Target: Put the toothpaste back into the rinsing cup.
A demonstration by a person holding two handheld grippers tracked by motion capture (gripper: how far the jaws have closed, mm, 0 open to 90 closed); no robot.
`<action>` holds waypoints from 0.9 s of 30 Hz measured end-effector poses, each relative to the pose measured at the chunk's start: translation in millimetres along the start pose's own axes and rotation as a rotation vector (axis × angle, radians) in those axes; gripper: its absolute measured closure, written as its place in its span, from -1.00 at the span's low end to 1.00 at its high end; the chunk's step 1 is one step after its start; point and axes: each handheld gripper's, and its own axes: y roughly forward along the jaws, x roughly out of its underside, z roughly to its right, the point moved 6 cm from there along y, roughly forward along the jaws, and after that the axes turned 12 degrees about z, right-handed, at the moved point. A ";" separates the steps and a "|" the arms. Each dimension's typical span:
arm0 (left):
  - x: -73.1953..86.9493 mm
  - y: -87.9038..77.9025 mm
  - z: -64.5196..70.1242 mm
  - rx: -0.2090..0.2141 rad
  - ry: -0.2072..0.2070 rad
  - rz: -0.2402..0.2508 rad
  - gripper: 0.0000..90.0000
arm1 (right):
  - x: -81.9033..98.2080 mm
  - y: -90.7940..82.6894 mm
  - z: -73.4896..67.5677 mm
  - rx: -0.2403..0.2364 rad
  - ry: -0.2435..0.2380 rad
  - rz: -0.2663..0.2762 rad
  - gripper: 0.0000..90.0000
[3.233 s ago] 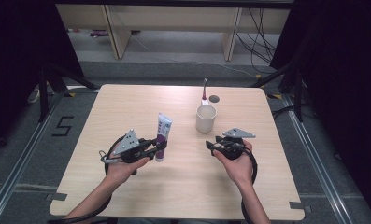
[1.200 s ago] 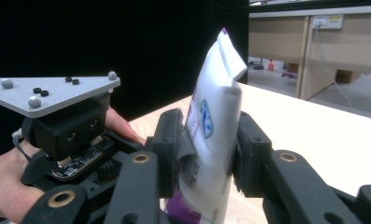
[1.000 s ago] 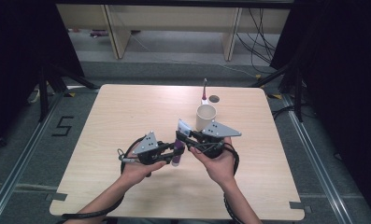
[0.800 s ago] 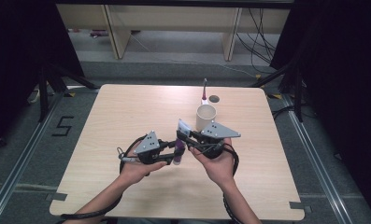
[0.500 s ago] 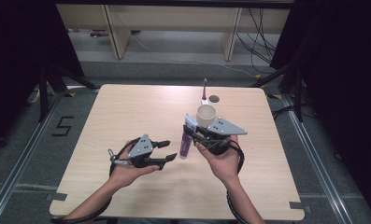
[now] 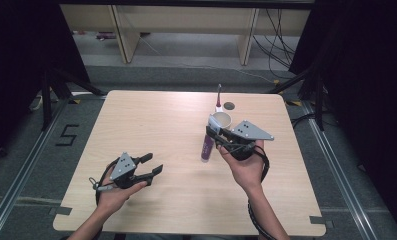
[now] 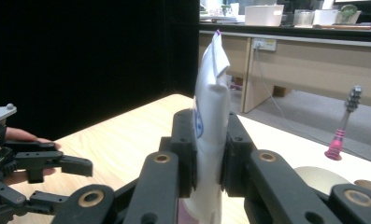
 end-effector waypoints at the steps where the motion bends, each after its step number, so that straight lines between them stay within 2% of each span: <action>1: 2.0 -1.9 -1.9 -0.011 -0.002 -0.005 -0.09 | -0.4 0.5 1.2 -0.001 0.000 0.008 0.76; 2: 4.5 -4.4 -4.2 -0.022 -0.004 -0.011 -0.09 | -1.1 -0.3 4.4 0.016 -0.025 0.007 0.76; 4: 7.0 -6.3 -6.2 -0.035 0.000 -0.005 -0.09 | -0.8 -0.9 4.2 0.017 0.002 -0.005 0.76; 6: 8.6 -5.6 -7.3 -0.036 0.009 0.015 -0.09 | -2.6 -0.6 6.7 0.020 -0.013 0.003 0.76; 8: 9.7 -7.2 -8.0 -0.049 0.022 0.011 -0.09 | -4.5 -0.9 8.3 0.022 -0.016 0.008 0.76; 11: 12.6 -5.7 -8.0 -0.045 0.024 0.027 -0.09 | -6.9 -1.8 10.4 0.030 -0.017 0.004 0.76; 12: 14.0 -6.8 -8.2 -0.049 0.032 0.012 -0.09 | -7.0 -2.8 9.3 0.033 0.006 -0.008 0.76; 14: 15.1 -5.5 -8.5 -0.046 0.036 0.029 -0.09 | -10.1 -2.6 14.5 0.044 -0.035 0.011 0.76; 19: 14.8 -5.3 -8.5 -0.060 0.035 0.047 -0.10 | -12.8 -4.2 18.7 0.059 -0.027 0.007 0.76; 21: 14.8 -5.3 -7.9 -0.062 0.043 0.047 -0.10 | -14.7 -4.3 21.9 0.064 -0.049 0.010 0.76; 25: 14.8 -5.7 -8.0 -0.067 0.045 0.047 -0.10 | -18.0 -4.0 24.3 0.073 -0.034 0.007 0.76; 26: 14.8 -5.7 -8.0 -0.068 0.044 0.048 -0.10 | -19.8 -3.6 27.0 0.080 -0.054 0.013 0.76; 27: 14.8 -5.5 -8.0 -0.069 0.041 0.047 -0.10 | -20.5 -3.4 26.9 0.076 -0.041 0.009 0.76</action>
